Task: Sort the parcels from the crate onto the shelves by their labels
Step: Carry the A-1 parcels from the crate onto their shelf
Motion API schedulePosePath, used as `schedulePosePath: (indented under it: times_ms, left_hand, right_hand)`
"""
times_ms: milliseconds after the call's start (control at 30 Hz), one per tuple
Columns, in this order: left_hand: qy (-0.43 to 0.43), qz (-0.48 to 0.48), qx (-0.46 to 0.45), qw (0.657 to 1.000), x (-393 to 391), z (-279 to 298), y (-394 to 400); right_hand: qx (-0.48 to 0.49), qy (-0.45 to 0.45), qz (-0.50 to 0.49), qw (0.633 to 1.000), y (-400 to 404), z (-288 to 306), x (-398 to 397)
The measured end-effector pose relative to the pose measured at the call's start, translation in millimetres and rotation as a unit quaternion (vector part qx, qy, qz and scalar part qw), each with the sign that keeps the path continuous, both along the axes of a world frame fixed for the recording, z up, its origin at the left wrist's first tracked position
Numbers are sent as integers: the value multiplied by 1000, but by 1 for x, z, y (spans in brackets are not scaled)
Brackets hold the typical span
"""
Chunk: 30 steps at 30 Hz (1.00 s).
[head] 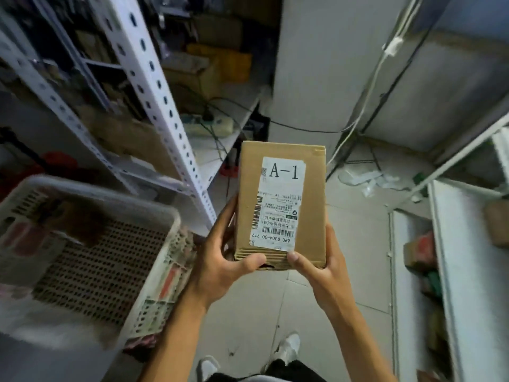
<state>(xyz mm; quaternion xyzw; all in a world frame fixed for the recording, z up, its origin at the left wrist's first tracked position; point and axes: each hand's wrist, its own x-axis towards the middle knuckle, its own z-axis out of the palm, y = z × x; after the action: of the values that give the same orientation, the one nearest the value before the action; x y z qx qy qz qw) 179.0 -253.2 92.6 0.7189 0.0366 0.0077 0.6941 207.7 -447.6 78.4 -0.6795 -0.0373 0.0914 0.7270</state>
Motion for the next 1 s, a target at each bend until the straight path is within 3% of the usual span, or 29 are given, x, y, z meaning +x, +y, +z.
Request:
schedulePosePath:
  times_ms: [433, 800, 1000]
  left_hand:
    - [-29, -201, -7, 979, 134, 1, -192]
    - [-43, -334, -71, 939, 281, 9, -293]
    - [-52, -394, -92, 913, 382, 36, -335]
  right_hand:
    - [-70, -42, -175, 981, -198, -3, 61]
    - [-119, -64, -287, 948, -271, 15, 156]
    - [-152, -62, -344, 925, -301, 55, 236]
